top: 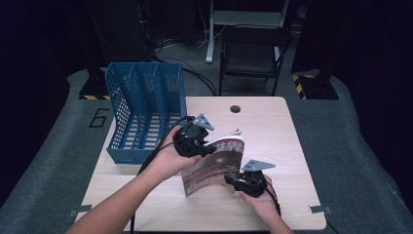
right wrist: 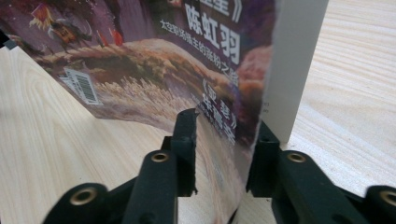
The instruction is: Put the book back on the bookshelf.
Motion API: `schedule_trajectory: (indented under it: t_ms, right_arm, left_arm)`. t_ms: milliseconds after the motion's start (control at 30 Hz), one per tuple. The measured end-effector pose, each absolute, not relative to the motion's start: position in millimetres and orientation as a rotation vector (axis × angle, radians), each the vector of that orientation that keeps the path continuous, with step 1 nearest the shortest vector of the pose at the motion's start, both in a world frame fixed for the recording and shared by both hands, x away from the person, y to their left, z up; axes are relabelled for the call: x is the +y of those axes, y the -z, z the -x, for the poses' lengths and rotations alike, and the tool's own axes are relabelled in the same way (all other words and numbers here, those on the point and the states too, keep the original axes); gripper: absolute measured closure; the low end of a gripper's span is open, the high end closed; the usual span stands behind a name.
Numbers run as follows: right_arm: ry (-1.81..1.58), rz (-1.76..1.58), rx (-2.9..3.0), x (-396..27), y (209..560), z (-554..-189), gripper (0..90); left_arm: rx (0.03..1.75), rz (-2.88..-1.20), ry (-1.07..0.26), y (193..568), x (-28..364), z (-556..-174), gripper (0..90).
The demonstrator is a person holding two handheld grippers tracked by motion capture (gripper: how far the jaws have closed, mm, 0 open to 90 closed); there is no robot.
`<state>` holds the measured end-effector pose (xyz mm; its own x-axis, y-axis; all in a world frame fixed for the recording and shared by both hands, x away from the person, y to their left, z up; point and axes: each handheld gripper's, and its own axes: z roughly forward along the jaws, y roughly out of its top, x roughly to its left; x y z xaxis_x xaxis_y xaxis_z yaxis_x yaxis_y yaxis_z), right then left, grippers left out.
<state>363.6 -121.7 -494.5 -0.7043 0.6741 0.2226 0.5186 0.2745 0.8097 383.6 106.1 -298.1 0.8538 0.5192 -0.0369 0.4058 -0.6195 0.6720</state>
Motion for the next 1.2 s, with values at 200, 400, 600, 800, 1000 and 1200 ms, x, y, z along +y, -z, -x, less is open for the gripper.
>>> schedule_trajectory:
  t_ms: [200,400,600,800,1000,1200]
  right_arm:
    - [-1.400,-1.120,2.392,-121.4,494.2,-362.5,72.8]
    - [-1.396,-1.096,2.389,-120.4,494.6,-363.2,74.8]
    - [-1.399,-1.098,2.396,-120.2,494.3,-363.0,75.0]
    - [-1.392,-1.107,2.381,-120.4,494.6,-363.5,73.1]
    - [-1.402,-1.107,2.386,-121.1,494.3,-363.2,70.6]
    - [-1.407,-1.117,2.382,-121.7,494.0,-363.0,69.1]
  left_arm:
    - [0.666,-2.304,-0.205,298.7,108.3,-378.8,81.1]
    - [0.682,-2.286,-0.202,298.3,114.8,-378.7,80.0]
    - [0.674,-2.288,-0.209,298.5,116.1,-378.0,81.9]
    - [0.683,-2.279,-0.224,298.8,115.6,-377.1,83.1]
    - [0.667,-2.286,-0.242,298.5,116.9,-377.6,83.4]
    - [0.676,-2.280,-0.234,297.9,117.3,-377.8,83.5]
